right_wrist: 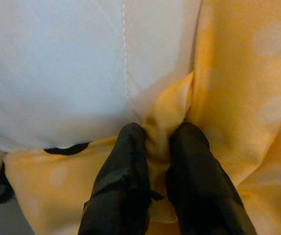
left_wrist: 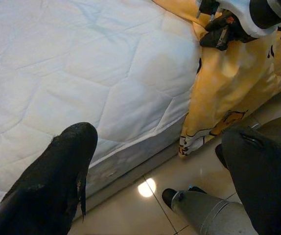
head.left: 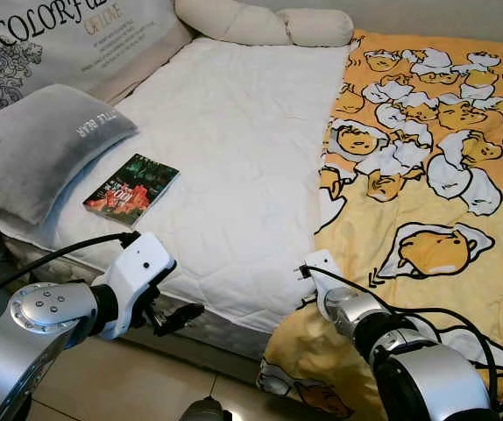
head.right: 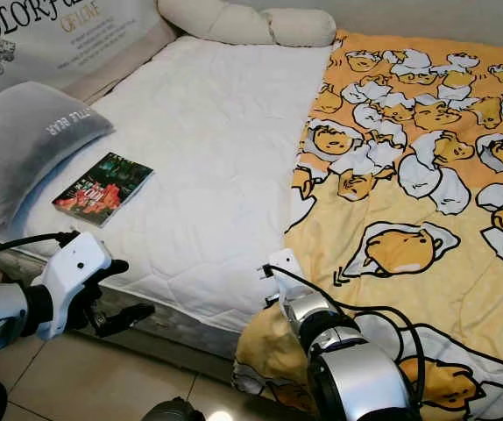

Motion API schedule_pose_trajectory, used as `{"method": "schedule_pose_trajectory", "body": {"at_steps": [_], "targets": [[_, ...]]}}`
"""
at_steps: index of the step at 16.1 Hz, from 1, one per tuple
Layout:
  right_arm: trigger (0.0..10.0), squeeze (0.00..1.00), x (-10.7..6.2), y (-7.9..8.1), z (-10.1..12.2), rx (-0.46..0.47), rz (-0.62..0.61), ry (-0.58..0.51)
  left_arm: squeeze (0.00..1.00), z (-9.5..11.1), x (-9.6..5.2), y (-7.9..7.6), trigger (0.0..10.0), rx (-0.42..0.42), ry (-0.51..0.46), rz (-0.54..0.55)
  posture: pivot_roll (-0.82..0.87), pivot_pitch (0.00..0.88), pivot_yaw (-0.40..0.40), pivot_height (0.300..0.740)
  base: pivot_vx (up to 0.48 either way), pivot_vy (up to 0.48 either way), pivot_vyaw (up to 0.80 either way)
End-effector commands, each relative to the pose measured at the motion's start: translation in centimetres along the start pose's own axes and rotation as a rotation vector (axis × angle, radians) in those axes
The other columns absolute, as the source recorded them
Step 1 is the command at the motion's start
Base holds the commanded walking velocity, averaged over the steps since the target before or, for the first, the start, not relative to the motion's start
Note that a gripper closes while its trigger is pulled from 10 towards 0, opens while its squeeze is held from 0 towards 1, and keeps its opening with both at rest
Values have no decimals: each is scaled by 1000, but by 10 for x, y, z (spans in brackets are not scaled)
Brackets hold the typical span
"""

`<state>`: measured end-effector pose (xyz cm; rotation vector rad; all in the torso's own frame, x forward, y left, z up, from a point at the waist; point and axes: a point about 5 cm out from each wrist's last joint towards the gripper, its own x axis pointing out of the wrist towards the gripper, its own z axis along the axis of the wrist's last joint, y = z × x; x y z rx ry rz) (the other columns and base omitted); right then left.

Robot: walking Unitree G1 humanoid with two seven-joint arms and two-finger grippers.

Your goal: Clean up the room

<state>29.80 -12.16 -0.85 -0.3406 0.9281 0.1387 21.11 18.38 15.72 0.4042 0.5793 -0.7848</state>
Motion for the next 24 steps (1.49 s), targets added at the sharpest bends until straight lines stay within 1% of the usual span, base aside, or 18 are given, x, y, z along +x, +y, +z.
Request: {"method": "schedule_pose_trajectory", "body": {"at_steps": [1, 2, 8, 10, 11, 12, 13, 14, 15, 16, 17, 18, 19, 20, 21, 22, 23, 24], "targets": [[0, 0, 1, 3, -4, 34, 20, 5, 0, 2, -1, 3, 10000, 3, -8, 20, 360, 0, 40, 740, 0, 0, 0], [0, 0, 1, 4, -3, 87, 43, -7, 0, 3, -2, 4, 10000, 4, -10, 24, 361, 0, 39, 740, 0, 0, 0], [0, 0, 2, -6, -5, 193, 56, -40, 0, 3, -2, 5, 10000, 4, -17, 36, 363, 0, 36, 740, 0, 0, 0], [0, 0, 1, -9, -3, 232, 87, -77, 0, 4, -2, 5, 10000, 4, -21, 41, 362, 0, 34, 740, 0, 0, 0], [0, 0, 1, -8, 1, 277, 124, -112, 0, 4, -2, 5, 10000, 3, -23, 43, 362, 0, 33, 740, 0, 0, 0], [0, 0, -1, 2, 8, 278, 264, -174, 0, 3, -3, 4, 10000, 1, -25, 46, 356, 0, 33, 740, 0, 0, 0], [0, 0, -2, 5, 9, 268, 299, -187, 0, 3, -3, 4, 10000, 1, -26, 46, 356, 0, 33, 740, 0, 0, 0], [0, 0, -6, 18, 13, 232, 460, -218, 0, 3, -2, 3, 10000, 2, -26, 44, 350, 0, 32, 740, 0, 0, 0], [0, 0, -9, 27, 13, 164, 584, -230, 0, 4, -1, 3, 10000, 2, -28, 42, 348, 0, 32, 740, 0, 0, 0], [0, 0, -11, 32, 11, 116, 641, -225, 0, 4, -1, 2, 10000, 2, -29, 41, 347, 0, 32, 740, 0, 0, 0], [0, 0, -12, 37, 5, 26, 698, -195, 0, 4, 0, 2, 10000, 1, -30, 40, 345, 0, 34, 740, 0, 0, 0], [0, 0, -12, 40, -2, -60, 707, -159, 0, 4, 1, 2, 10000, 1, -30, 38, 345, 0, 34, 740, 0, 0, 0], [0, 0, -11, 40, -4, -91, 701, -146, 0, 4, 1, 2, 10000, 1, -31, 37, 345, 0, 35, 740, 0, 0, 0], [0, 0, -10, 40, -8, -138, 670, -130, 0, 4, 1, 2, 10000, 3, -31, 36, 347, 0, 35, 740, 0, 0, 0], [0, 0, -9, 39, -9, -154, 646, -124, 0, 4, 2, 1, 10000, 5, -31, 35, 348, 0, 36, 740, 0, 0, 0], [4863, 0, -8, 37, -8, -179, 601, -130, 0, 4, 2, 1, 10000, 8, -30, 33, 349, 0, 35, 740, 0, 0, 0], [10000, 0, -8, 37, -4, -146, 599, -154, 0, 4, 2, 1, 10000, 10, -30, 35, 351, 0, 34, 740, 0, 0, 0], [10000, 51, -9, 37, -2, -106, 617, -171, 0, 4, 1, 1, 10000, 11, -30, 37, 351, 0, 34, 740, 0, 0, 0]]}}
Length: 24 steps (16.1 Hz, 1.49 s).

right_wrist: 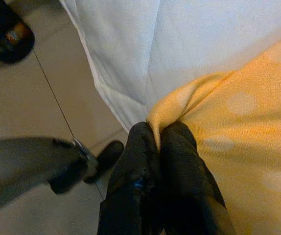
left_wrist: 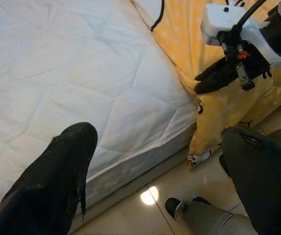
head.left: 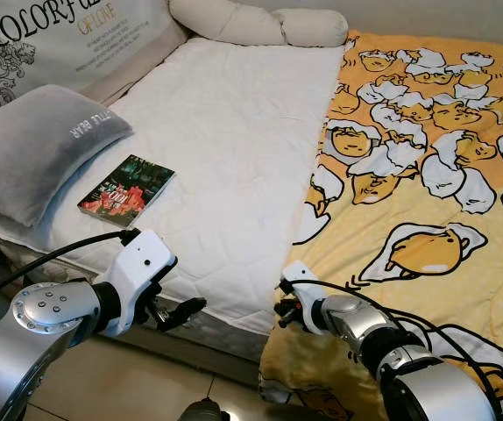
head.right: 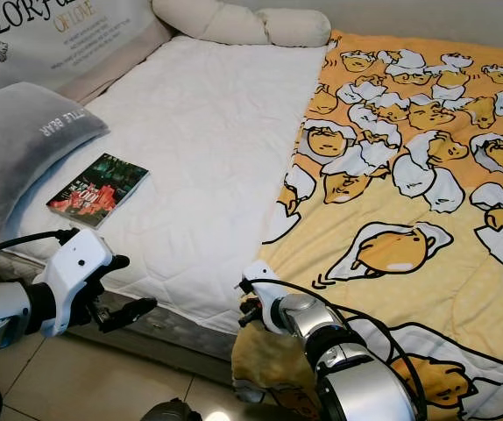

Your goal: Clean up the room

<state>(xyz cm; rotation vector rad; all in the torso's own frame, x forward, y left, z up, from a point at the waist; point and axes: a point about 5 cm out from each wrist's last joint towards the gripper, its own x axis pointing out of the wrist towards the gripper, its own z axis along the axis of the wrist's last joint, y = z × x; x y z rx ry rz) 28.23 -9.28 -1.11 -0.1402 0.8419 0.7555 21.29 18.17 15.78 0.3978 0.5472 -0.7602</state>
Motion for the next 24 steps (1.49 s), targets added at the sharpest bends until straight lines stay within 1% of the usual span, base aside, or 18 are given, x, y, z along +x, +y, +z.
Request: {"method": "schedule_pose_trajectory", "body": {"at_steps": [1, 3, 4, 5, 6, 7, 8, 9, 11, 12, 13, 14, 15, 16, 19, 20, 22, 24], "targets": [[10000, 1000, 2, 5, 10, 81, 34, -88, 0, 1, -1, 1, 10000, 15, -3, 13, 352, 0, 33, 740, 0, 0, 0], [10000, 1000, 1, 4, 15, 71, 37, -126, 0, 2, 0, 2, 10000, 14, -8, 25, 354, 0, 30, 740, 0, 0, 0], [10000, 1000, -1, 4, 20, 77, 66, -157, 0, 3, 0, 3, 10000, 11, -17, 38, 354, 0, 25, 740, 0, 0, 0], [10000, 98, -6, 0, 32, 86, 80, -218, 0, 5, 0, 5, 10000, -3, -36, 60, 353, 0, 21, 740, 0, 0, 0], [10000, 0, -10, -2, 36, 97, 85, -249, 0, 6, 0, 7, 10000, -12, -47, 70, 353, 0, 20, 740, 0, 0, 0], [10000, 0, -15, -4, 41, 103, 93, -281, 0, 8, 0, 7, 10000, -23, -63, 79, 349, 0, 15, 740, 0, 0, 0], [10000, 0, -31, -6, 48, 80, 99, -346, 0, 12, 1, 9, 10000, -45, -104, 100, 329, 0, 10, 740, 0, 0, 0], [10000, 0, -46, -3, 51, 51, 82, -392, 0, 16, 2, 11, 10000, -78, -157, 122, 311, 0, 7, 740, 0, 0, 0], [10000, 0, -62, -3, 51, 10, -7, -454, 0, 24, 5, 10, 10000, -111, -256, 167, 259, 0, -3, 740, 0, 0, 0], [10000, 0, -78, -5, 58, -38, -159, -572, 0, 31, 8, 16, 10000, -186, -347, 277, 207, 0, -10, 740, 0, 0, 0], [10000, 0, -91, -9, 58, -2, -273, -619, 0, 36, 12, 21, 10000, -223, -398, 372, 181, 0, -11, 740, 0, 0, 0], [10000, 0, -96, -12, 59, 62, -321, -646, 0, 37, 14, 22, 10000, -232, -416, 411, 173, 0, -12, 740, 0, 0, 0], [10000, 0, -111, -17, 57, 206, -408, -701, 0, 37, 22, 24, 10000, -289, -435, 472, 129, 0, -7, 740, 0, -480, 0], [10000, 0, -117, -18, 54, 211, -431, -710, 0, 37, 26, 22, 10000, -295, -437, 484, 107, 0, -3, 740, 0, -480, 0], [10000, 0, -131, -17, 42, 216, -494, -683, 0, 33, 42, 16, 10000, -318, -427, 508, 42, 0, 12, 740, 0, -480, 0], [10000, 0, -136, -16, 37, 203, -519, -662, 0, 33, 49, 15, 10000, -310, -421, 519, 25, 0, 19, 740, 0, -480, 0], [10000, 0, -139, -19, 29, 214, -577, -627, 0, 33, 57, 11, 10000, -282, -415, 506, 4, 0, 27, 740, 0, -480, 0], [10000, 0, -141, -21, 25, 247, -609, -617, 0, 33, 60, 10, 10000, -265, -413, 502, -1, 0, 28, 740, 0, -480, 0]]}}
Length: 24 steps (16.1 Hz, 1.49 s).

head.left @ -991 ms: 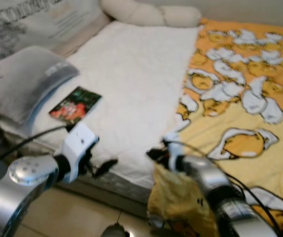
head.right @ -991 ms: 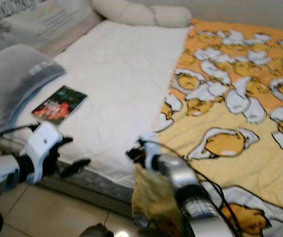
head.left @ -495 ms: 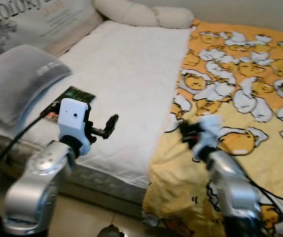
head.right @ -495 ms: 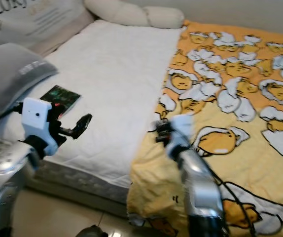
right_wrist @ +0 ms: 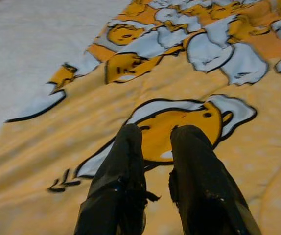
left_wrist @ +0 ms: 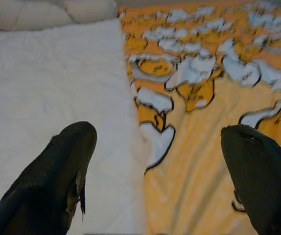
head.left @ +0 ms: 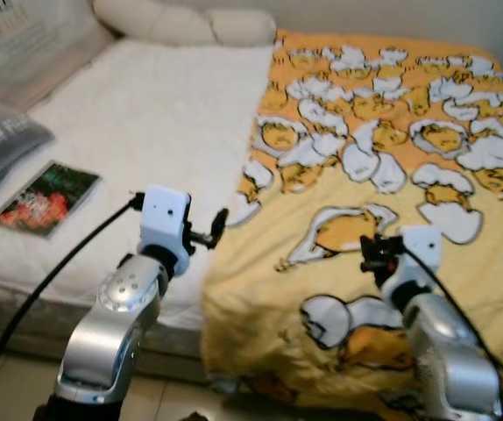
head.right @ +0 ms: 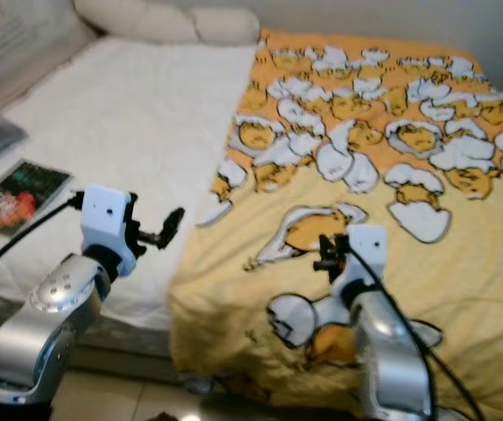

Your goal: Clean up the room

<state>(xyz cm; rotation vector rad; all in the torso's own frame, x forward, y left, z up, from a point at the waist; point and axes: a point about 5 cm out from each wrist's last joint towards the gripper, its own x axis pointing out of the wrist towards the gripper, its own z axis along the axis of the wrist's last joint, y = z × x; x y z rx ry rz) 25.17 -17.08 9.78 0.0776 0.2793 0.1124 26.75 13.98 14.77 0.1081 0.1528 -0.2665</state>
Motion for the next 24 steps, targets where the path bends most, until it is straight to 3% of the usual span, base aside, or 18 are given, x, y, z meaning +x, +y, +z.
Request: {"method": "schedule_pose_trajectory", "body": {"at_steps": [1, 14, 24], "targets": [[10000, 0, -4, -6, 4, -11, -31, -3, 0, 2, 2, -2, 10000, 13, -14, 1, -5, 0, 30, 740, 0, -480, 0], [10000, 0, -18, -17, -11, 15, -129, 52, 0, -4, 10, -13, 10000, 86, -17, -60, -30, 0, 45, 740, 0, -480, 0], [10000, 0, -20, -21, -9, 40, -168, 66, 0, -5, 15, -16, 10000, 87, -20, -83, -62, 0, 58, 740, 0, -480, -746]]}}
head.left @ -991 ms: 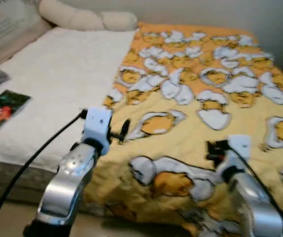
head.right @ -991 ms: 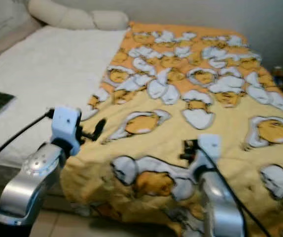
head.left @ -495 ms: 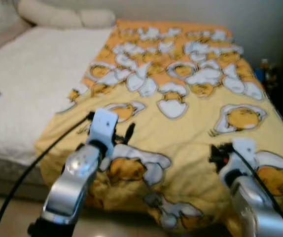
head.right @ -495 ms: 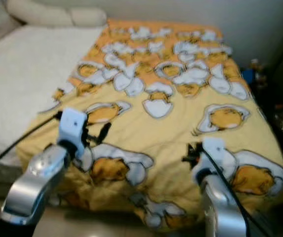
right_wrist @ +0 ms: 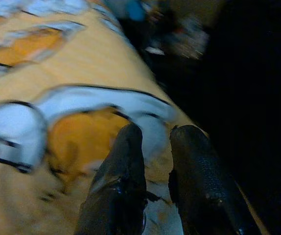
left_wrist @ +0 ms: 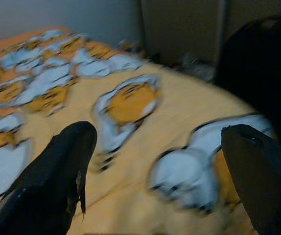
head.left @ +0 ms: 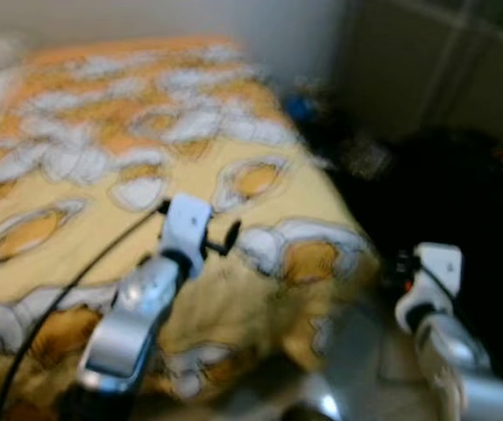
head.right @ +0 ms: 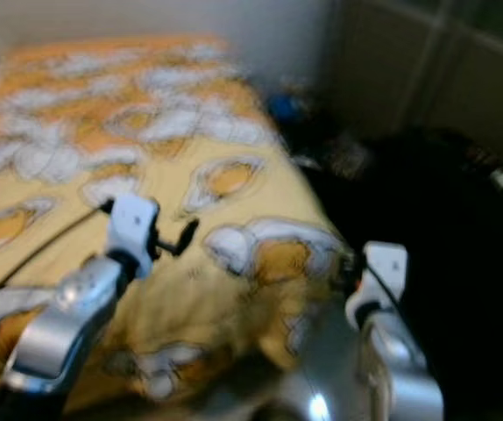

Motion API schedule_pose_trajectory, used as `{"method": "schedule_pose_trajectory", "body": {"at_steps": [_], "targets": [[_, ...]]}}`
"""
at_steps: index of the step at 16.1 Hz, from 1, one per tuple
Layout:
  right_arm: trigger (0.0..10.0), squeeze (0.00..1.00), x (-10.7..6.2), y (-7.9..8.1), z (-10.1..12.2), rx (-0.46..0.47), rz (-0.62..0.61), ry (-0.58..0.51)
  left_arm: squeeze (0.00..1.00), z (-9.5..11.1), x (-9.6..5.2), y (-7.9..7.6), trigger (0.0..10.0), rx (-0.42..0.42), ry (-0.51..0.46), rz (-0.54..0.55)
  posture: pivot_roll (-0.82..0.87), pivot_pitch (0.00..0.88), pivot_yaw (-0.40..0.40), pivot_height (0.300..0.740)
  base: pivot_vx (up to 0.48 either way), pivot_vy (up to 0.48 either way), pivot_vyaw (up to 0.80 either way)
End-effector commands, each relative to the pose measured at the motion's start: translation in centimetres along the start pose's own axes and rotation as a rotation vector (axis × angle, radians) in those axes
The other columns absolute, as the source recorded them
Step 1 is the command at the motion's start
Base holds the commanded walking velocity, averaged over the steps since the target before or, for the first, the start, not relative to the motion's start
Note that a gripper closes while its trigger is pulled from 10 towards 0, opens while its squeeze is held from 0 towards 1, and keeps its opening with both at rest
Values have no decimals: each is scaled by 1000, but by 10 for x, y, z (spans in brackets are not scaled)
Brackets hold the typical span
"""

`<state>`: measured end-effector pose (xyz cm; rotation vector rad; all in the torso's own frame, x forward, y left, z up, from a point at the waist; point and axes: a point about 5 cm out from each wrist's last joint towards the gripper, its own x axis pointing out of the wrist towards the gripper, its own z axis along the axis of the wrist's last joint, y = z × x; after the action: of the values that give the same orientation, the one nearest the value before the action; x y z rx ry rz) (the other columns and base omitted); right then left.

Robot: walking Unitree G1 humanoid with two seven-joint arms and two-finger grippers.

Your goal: Clean up the room

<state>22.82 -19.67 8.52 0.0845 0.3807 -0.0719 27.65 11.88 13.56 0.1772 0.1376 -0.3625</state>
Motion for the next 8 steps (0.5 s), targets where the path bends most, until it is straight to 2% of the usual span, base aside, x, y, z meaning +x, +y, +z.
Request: {"method": "schedule_pose_trajectory", "body": {"at_steps": [1, 6, 7, 8], "targets": [[10000, 0, 1, 4, 8, 4, 14, -29, 0, 3, 0, 3, 10000, 10, -9, 4, -63, 0, 60, 740, 0, -480, -781], [10000, 0, 1, 4, 10, 2, 11, -31, 0, 0, 0, 4, 10000, 12, -4, 7, -65, 0, 56, 740, 0, -480, -781], [10000, 0, 1, 4, 11, -4, 9, -33, 0, -1, 0, 5, 10000, 13, 0, 11, -65, 0, 55, 740, 0, -390, -781], [10000, 0, 1, 4, 12, -8, 8, -35, 0, -2, 0, 6, 10000, 5, 7, 21, -65, 0, 51, 740, 0, 0, -781]]}}
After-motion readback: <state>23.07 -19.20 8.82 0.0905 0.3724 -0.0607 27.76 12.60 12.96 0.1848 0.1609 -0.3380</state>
